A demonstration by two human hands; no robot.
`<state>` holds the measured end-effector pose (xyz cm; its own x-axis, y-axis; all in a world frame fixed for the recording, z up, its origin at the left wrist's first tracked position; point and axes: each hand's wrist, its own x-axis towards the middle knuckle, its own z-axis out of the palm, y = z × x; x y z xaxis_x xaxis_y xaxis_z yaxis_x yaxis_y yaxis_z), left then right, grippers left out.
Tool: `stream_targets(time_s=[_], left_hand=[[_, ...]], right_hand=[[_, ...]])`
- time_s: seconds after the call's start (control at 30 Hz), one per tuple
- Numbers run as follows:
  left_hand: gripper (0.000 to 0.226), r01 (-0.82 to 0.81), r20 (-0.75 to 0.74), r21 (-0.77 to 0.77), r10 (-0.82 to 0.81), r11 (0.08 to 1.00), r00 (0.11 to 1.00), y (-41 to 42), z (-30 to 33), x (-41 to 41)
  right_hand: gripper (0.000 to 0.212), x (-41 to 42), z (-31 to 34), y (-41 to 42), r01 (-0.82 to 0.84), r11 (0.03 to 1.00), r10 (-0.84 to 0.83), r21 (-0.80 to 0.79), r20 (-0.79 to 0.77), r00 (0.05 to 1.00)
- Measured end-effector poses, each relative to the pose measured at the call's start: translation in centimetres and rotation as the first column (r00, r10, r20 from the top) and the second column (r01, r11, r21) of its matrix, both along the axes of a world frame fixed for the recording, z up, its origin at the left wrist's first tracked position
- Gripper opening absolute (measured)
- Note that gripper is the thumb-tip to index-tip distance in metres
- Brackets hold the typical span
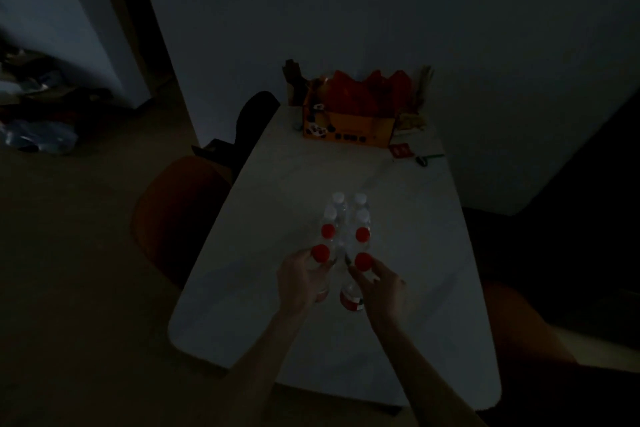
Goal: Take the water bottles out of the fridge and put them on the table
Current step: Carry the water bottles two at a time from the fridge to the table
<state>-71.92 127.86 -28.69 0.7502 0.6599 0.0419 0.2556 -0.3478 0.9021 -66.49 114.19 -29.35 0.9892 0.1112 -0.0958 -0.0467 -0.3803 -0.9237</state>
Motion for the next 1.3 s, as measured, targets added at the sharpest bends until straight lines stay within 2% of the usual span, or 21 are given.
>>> stream_targets(time_s=[0.07,0.17,0.27,0.47,0.83,1.03,1.13,1.3], left_hand=[[0.022,0.024,0.008,-0.034,-0.024,0.999,1.0,0.3,-0.8,0.7],[0.029,0.03,0.002,0.041,-0.03,0.999,1.0,1.2,-2.9,1.8],[0.027,0.008,-0.01,0.06,-0.007,0.998,1.0,1.2,-3.7,2.7],[0.02,0.018,-0.03,0.077,-0.016,0.997,0.999,1.2,-5.3,3.9],[0.028,0.031,-0.082,0.067,-0.026,0.997,0.996,0.8,-7.9,4.9],[0.038,0.034,-0.069,0.08,-0.029,0.996,0.997,0.8,-8.5,4.8],[0.034,0.029,-0.084,0.086,-0.022,0.996,0.996,1.0,-8.7,5.0],[0.034,0.092,-0.192,0.11,-0.069,0.99,0.979,1.5,-7.7,4.7]], right_hand=[[0.034,0.3,-0.6,0.3,0.025,1.0,-0.025,0.004,0.002,1.0],[0.03,1.0,-1.6,0.5,0.053,0.995,-0.048,0.087,-0.066,0.997],[0.031,1.5,-3.0,0.7,0.037,0.993,-0.033,0.108,-0.044,0.998],[0.028,2.3,-5.0,1.7,0.072,0.997,-0.069,0.038,-0.067,0.995],[0.017,3.7,-6.1,2.2,0.064,0.998,-0.064,0.009,-0.018,0.998],[0.018,3.7,-6.0,2.0,0.033,0.999,-0.032,0.002,-0.039,0.999],[0.02,3.6,-5.8,2.1,0.02,0.998,-0.021,-0.055,-0.015,1.0],[0.031,3.0,-4.8,1.5,-0.044,0.999,0.042,-0.026,-0.062,0.997]])
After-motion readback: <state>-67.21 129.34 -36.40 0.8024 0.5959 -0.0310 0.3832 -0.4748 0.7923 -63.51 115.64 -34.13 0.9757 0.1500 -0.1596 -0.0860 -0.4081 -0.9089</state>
